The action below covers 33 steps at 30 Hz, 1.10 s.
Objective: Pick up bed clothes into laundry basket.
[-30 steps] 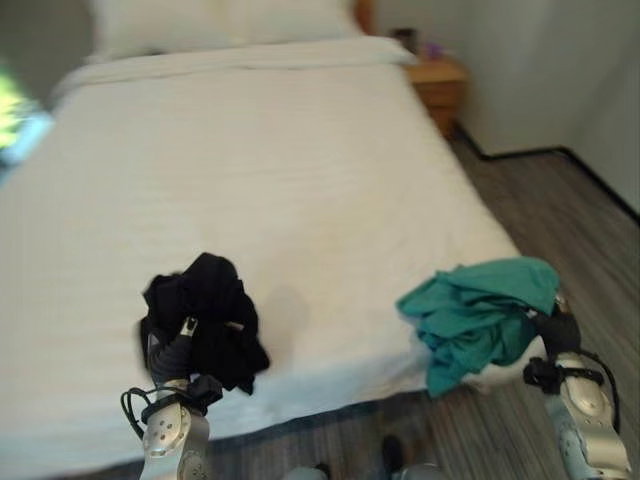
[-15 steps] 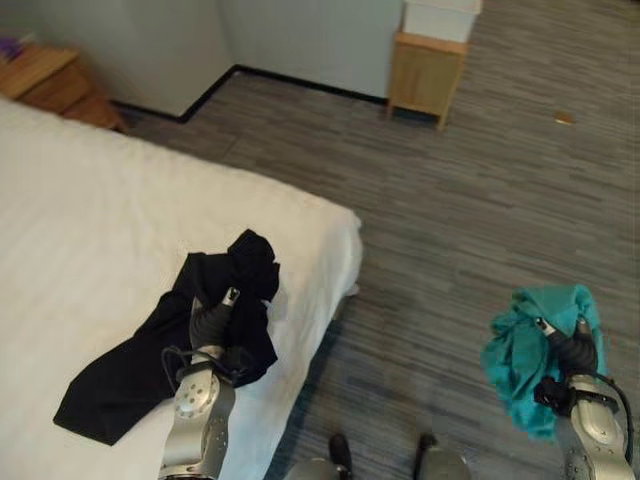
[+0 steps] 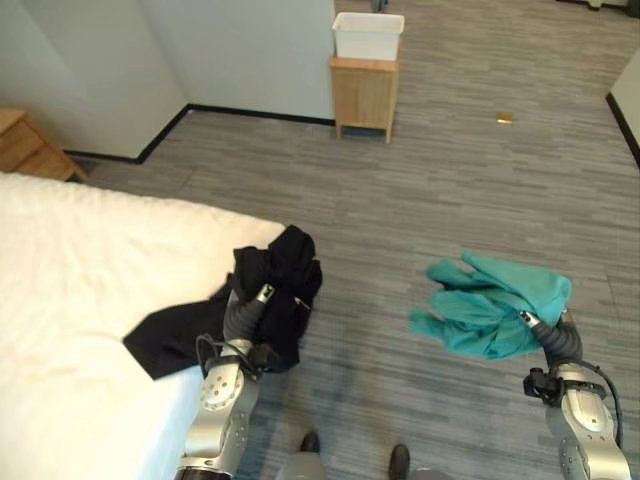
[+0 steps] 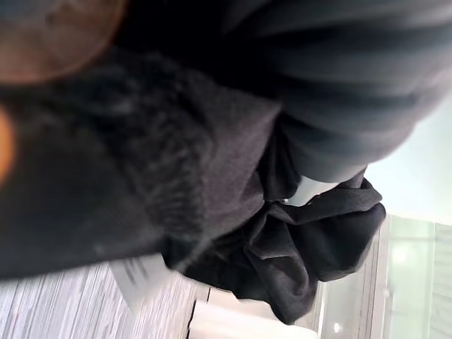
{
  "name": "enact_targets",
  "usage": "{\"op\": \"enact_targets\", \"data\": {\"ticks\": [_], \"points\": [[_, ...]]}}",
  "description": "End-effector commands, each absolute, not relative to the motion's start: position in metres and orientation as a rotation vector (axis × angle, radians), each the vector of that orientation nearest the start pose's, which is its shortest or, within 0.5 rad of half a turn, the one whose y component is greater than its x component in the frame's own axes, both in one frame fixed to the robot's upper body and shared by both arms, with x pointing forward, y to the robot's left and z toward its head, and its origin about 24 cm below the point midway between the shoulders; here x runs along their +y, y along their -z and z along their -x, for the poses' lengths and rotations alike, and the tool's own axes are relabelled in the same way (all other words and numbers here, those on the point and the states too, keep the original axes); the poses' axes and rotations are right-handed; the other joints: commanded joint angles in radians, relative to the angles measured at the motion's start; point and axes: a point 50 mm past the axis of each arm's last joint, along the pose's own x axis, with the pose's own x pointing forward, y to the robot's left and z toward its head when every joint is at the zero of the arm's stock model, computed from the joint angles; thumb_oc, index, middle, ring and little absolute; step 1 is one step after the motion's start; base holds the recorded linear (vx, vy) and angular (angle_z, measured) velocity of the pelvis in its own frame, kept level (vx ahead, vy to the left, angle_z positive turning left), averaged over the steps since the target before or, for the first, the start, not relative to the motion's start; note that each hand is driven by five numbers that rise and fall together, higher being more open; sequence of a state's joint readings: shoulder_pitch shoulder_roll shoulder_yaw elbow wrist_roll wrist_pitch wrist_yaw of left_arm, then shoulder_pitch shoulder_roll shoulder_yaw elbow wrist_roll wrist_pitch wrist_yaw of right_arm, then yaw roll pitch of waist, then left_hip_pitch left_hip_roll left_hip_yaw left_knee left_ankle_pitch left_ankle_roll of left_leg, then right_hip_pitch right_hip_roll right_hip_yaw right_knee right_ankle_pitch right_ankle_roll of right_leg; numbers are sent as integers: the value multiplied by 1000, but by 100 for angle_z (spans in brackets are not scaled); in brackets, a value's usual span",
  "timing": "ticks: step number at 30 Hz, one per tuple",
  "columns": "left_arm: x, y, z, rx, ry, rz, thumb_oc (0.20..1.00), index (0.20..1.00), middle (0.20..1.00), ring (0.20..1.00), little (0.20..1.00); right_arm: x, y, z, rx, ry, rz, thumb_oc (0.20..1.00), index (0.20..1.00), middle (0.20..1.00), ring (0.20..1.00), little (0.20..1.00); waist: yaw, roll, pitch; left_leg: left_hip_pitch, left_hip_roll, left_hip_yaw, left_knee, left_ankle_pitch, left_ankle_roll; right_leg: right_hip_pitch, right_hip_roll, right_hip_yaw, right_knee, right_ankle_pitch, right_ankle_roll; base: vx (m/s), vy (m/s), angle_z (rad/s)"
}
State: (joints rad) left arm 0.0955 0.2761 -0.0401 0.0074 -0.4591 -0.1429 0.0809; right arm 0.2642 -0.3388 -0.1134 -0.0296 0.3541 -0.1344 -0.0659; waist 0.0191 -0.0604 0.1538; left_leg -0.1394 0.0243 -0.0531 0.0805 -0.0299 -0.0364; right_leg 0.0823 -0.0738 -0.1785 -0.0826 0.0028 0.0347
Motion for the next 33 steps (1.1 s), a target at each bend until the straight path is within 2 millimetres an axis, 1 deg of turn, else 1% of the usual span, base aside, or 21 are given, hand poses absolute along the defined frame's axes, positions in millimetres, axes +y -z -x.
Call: {"op": "enact_targets", "data": {"ticks": [1,2,7,11,12,14,15,16,17,18,19,21,23,24,25,27,28,30,31,32,33], "points": [[218,-59,-237,-150,-123,176,200,200,200,200,200,-258,-57,-205,-88,180,67,200,200,200,200,200,9,11,-40,32,-28,-48,-57,83,-5,-51,35,121,46,1,44,39,42,-47],[216,-60,-239,-152,-118,174,200,200,200,200,200,-258,-56,-203,-89,189,65,200,200,200,200,200,3,17,-43,41,-26,-38,-61,96,-4,-54,40,122,47,4,41,68,106,-63],[223,-69,-238,-198,-142,167,200,200,200,200,200,-252,-49,-205,-68,171,44,200,200,200,200,200,5,21,-67,102,-41,-10,-96,74,18,-44,31,127,48,-2,44,80,111,-30],[239,-70,-231,-210,-221,125,200,200,200,200,200,-250,-47,-212,-54,155,64,200,200,200,200,200,23,23,-75,119,-56,-2,-97,54,34,-31,6,128,57,-12,54,71,113,1],[248,-70,-228,-212,-268,113,200,200,200,200,200,-247,-50,-215,-71,150,63,200,200,200,200,200,28,25,-75,120,-61,1,-98,50,39,-34,-3,129,69,-20,60,62,131,1],[265,-73,-223,-227,-360,89,200,200,200,200,200,-245,-55,-220,-98,148,63,200,200,200,200,200,42,35,-70,122,-68,5,-96,40,52,-66,-25,130,150,-39,72,63,200,-4],[280,-74,-218,-241,-448,88,200,200,200,200,200,-240,-59,-225,-121,137,58,200,200,200,200,200,59,46,-54,134,-71,8,-92,24,75,-134,-44,118,320,-22,94,44,188,-14],[281,-75,-218,-243,-449,88,200,200,200,200,200,-240,-59,-226,-123,136,58,200,200,200,200,200,60,44,-54,132,-73,11,-91,24,76,-144,-47,122,335,-28,96,87,191,-18],[288,-74,-214,-238,-488,69,200,200,200,200,200,-236,-58,-227,-123,130,29,200,200,200,200,200,52,44,-31,162,-74,11,-99,14,86,-230,-51,112,426,51,112,52,68,-24],[288,-74,-214,-238,-489,69,200,200,200,200,200,-236,-58,-227,-123,129,28,200,200,200,200,200,52,44,-32,162,-74,12,-101,15,86,-234,-51,114,430,50,112,126,87,-23],[291,-74,-213,-239,-509,54,200,200,200,200,200,-236,-58,-227,-125,130,1,200,200,200,200,200,43,49,-22,185,-68,11,-115,8,87,-284,-42,98,433,70,110,168,28,-5],[295,-76,-209,-243,-521,33,200,200,200,200,200,-239,-58,-225,-125,129,-14,200,200,200,200,200,19,50,-13,224,-63,3,-141,-5,81,-350,-16,87,361,75,102,311,-4,10],[294,-75,-212,-243,-513,52,200,200,200,200,200,-245,-56,-222,-113,158,-11,200,200,200,200,200,-6,48,-8,261,-55,-28,-162,-31,74,-366,19,110,256,89,96,407,-77,14],[292,-75,-216,-241,-505,62,200,200,200,200,200,-246,-55,-221,-112,167,-15,200,200,200,200,200,-23,38,-5,283,-56,-43,-166,-45,67,-394,20,132,200,107,103,452,-115,37],[289,-74,-219,-241,-491,67,200,200,200,200,200,-246,-55,-219,-113,171,-20,200,200,200,200,200,-34,41,-5,301,-39,-56,-168,-64,57,-400,20,131,138,128,110,459,-137,30],[282,-78,-226,-255,-457,44,200,200,200,200,200,-244,-57,-218,-124,161,-14,200,200,200,200,200,-64,40,-16,368,-2,-75,-160,-115,30,-430,-7,101,50,169,133,580,-186,35],[282,-77,-226,-254,-457,44,200,200,200,200,200,-244,-57,-218,-123,161,-14,200,200,200,200,200,-66,43,-16,369,1,-77,-159,-118,30,-427,-6,97,48,169,133,534,-186,38],[278,-74,-226,-244,-443,53,200,200,200,200,200,-242,-59,-219,-127,141,-9,200,200,200,200,200,-72,41,-31,406,20,-72,-135,-134,15,-414,-26,42,69,193,135,408,-165,40],[278,-71,-225,-234,-449,63,200,200,200,200,200,-239,-60,-222,-135,122,-12,200,200,200,200,200,-65,41,-44,414,31,-61,-96,-117,4,-402,-32,-2,83,204,129,305,-131,21],[278,-71,-224,-234,-450,63,200,200,200,200,200,-239,-60,-222,-135,122,-12,200,200,200,200,200,-66,44,-45,413,34,-61,-93,-120,3,-401,-29,-4,83,203,128,755,-296,-14],[277,-65,-222,-210,-453,96,200,200,200,200,200,-234,-62,-228,-138,88,-5,200,200,200,200,200,-67,72,-67,387,77,-21,155,66,-52,-345,23,-38,122,171,78,573,-224,-23]]}}
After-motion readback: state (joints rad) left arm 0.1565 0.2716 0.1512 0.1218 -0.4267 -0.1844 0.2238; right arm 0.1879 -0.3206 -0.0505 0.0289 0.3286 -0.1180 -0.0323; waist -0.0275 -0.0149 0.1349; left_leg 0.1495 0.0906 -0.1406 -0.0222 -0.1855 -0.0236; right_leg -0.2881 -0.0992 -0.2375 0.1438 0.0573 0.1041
